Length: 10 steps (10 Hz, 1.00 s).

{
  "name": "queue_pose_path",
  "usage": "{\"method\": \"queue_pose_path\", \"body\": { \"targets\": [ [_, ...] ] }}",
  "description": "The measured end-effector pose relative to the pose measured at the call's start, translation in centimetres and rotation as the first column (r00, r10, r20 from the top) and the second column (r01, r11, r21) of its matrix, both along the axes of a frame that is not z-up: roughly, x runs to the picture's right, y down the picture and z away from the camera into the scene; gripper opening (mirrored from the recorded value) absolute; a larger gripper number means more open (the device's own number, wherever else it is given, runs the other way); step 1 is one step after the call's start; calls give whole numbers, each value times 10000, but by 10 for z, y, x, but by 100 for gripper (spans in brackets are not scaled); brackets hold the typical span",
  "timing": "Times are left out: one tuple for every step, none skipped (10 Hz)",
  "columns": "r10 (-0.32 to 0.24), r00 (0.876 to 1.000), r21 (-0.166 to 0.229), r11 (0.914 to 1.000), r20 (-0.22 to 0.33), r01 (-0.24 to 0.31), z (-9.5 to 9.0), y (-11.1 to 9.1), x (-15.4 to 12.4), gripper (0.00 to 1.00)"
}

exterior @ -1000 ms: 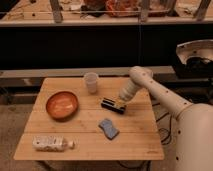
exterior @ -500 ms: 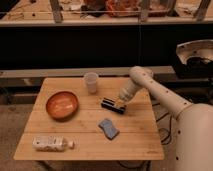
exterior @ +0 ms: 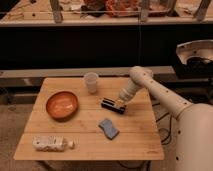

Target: Push the eraser across the table

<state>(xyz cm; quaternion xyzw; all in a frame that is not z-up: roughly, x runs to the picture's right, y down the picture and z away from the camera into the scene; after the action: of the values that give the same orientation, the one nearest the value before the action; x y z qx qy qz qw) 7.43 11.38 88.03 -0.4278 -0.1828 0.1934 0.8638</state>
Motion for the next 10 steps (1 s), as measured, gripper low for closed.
{"method": "queue_pose_path", "body": {
  "targets": [
    [55, 10000, -37, 10000, -45, -55, 0, 0, 0, 0],
    [122, 9999, -96, 9999, -106, -123, 0, 0, -1, 0],
    [149, 9998, -123, 9998, -132, -151, 0, 0, -1, 0],
    [189, 9997, -159, 9997, -171, -192, -1, 0, -2, 0],
    [217, 9996, -190, 9996, -200, -221, -1, 0, -2, 0],
    [285, 9992, -237, 9993, -280, -291, -1, 0, -2, 0],
    [330, 9989, -268, 9991, -333, -339, -1, 0, -1, 0],
    [363, 9986, -298, 9989, -373, -375, -1, 0, -2, 0],
    [405, 9982, -321, 9986, -443, -419, -1, -1, -1, 0],
    [355, 9982, -297, 9989, -474, -370, -1, -1, 0, 0]
  ]
}}
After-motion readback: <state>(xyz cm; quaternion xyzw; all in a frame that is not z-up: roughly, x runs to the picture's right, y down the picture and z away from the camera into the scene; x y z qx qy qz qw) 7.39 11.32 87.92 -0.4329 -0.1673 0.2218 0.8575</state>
